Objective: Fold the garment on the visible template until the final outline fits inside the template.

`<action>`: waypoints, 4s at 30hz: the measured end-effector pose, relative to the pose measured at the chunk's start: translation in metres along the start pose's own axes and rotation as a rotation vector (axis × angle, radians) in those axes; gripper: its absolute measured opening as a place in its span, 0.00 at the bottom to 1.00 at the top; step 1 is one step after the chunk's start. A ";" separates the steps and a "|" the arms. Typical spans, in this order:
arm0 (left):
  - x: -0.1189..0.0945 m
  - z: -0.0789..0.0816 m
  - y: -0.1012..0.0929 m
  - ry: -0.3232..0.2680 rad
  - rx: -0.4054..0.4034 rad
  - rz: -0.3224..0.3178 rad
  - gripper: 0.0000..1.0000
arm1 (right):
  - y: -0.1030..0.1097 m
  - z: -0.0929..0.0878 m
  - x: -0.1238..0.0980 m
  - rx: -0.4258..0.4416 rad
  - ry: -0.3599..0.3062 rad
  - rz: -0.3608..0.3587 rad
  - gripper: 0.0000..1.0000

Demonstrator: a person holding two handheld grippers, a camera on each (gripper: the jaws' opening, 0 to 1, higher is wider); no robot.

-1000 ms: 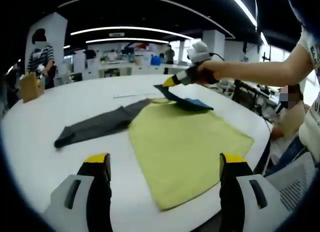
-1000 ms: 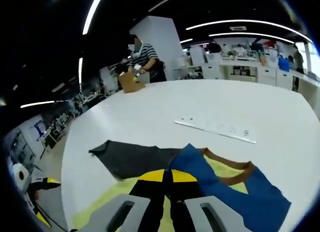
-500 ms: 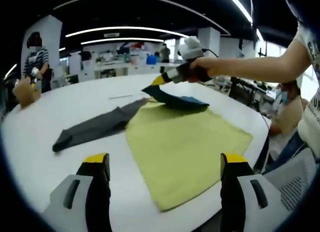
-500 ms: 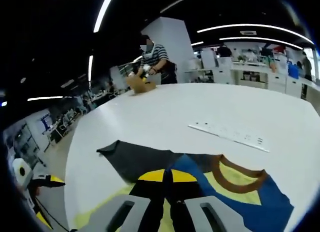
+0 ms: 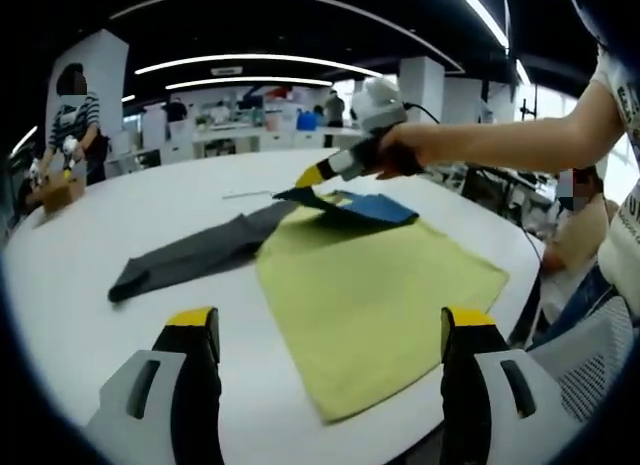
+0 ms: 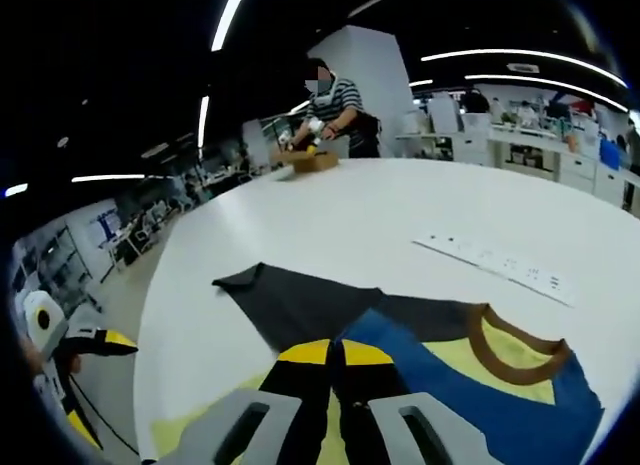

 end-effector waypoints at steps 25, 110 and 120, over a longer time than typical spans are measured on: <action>0.002 0.002 0.006 -0.007 -0.003 0.020 0.90 | 0.002 -0.022 0.015 0.020 0.071 -0.003 0.25; 0.001 0.019 0.005 -0.031 0.002 0.031 0.98 | -0.130 -0.166 -0.175 0.091 0.203 -0.394 0.00; -0.001 0.019 0.006 -0.029 0.004 0.037 0.98 | -0.135 -0.170 -0.186 0.087 0.224 -0.403 0.00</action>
Point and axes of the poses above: the point that each gripper's makers call its tool centre point, and the gripper's own axes: x roughly forward along the fingers, y roughly to its left, z roughly out of its top, the point moved 6 cm from there along -x, roughly backward along the fingers, and after that the axes turned 2 degrees about y, right-handed, at the moved point
